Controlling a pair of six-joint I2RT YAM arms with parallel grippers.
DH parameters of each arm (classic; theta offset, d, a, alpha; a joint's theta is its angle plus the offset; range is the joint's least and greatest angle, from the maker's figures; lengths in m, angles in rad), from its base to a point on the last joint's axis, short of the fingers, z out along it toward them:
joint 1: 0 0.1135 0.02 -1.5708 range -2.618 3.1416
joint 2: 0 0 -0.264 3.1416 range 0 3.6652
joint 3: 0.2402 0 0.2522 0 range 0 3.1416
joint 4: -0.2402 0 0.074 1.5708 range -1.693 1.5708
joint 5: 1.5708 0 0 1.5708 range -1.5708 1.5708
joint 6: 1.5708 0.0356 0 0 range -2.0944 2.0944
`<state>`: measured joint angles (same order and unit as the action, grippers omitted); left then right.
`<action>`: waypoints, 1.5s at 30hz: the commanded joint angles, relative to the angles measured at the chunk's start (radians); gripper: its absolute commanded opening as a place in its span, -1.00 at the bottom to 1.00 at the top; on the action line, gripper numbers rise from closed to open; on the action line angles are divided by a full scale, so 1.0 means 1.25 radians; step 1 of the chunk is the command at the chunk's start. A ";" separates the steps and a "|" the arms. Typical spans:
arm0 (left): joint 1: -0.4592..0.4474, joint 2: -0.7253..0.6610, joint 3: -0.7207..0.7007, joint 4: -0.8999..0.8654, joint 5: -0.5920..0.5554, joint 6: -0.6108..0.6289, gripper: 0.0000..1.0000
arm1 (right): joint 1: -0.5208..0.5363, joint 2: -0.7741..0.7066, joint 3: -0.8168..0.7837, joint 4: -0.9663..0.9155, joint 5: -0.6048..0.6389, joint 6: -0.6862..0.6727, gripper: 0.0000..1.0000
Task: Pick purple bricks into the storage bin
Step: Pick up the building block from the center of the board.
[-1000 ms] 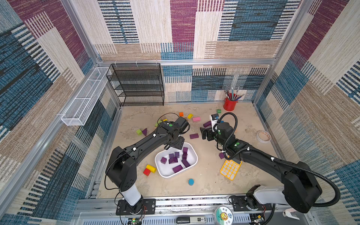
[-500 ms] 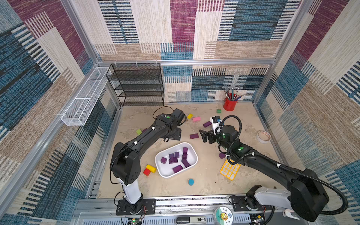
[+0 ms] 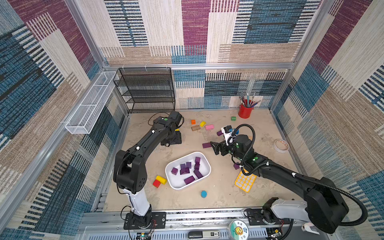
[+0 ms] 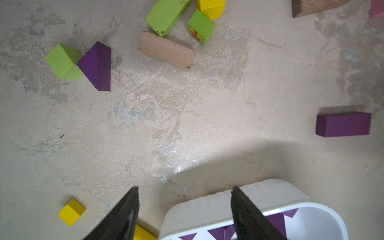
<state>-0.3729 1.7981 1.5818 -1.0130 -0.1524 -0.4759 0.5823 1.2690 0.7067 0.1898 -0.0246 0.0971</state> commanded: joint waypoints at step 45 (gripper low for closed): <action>0.290 0.252 0.073 0.104 0.120 0.088 0.30 | 0.041 0.034 0.015 -0.001 -0.084 -0.008 0.99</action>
<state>-0.0170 2.1014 1.6585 -0.9031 -0.0380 -0.3866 0.6308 1.3090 0.7189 0.1814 -0.1139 0.0891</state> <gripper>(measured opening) 0.651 0.995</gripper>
